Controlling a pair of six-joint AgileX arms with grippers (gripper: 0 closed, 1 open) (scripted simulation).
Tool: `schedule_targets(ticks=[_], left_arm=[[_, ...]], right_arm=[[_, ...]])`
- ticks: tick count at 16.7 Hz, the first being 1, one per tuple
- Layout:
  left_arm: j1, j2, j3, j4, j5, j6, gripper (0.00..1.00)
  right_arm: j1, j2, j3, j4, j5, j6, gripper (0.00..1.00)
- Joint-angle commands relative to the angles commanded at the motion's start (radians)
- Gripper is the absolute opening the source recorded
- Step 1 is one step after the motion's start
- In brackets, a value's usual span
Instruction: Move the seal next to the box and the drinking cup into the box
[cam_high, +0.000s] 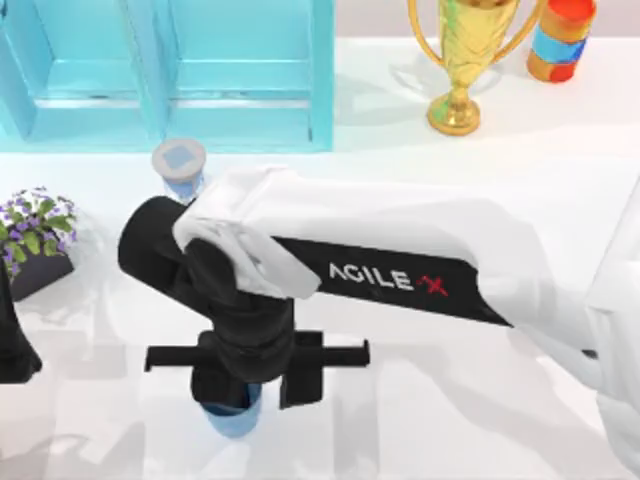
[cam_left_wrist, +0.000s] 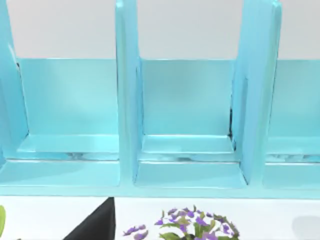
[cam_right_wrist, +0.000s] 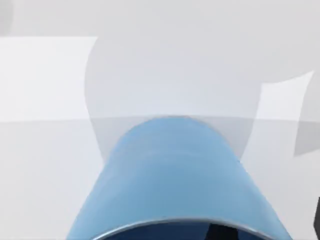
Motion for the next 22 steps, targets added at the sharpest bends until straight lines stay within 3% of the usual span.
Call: schedule_targets(ticks=[2,3,13,22], left_arm=[[0.0,0.0,0.0,0.0,0.0,0.0,1.0],[0.0,0.0,0.0,0.0,0.0,0.0,1.0],[0.0,0.0,0.0,0.0,0.0,0.0,1.0],[0.0,0.0,0.0,0.0,0.0,0.0,1.0]], right_arm=[[0.0,0.0,0.0,0.0,0.0,0.0,0.02],[0.0,0.0,0.0,0.0,0.0,0.0,0.0],[-0.006,-0.017,-0.011,-0.008,0.0,-0.011,0.0],[-0.133,-0.381,-0.2,-0.173,-0.003,-0.138,0.0]])
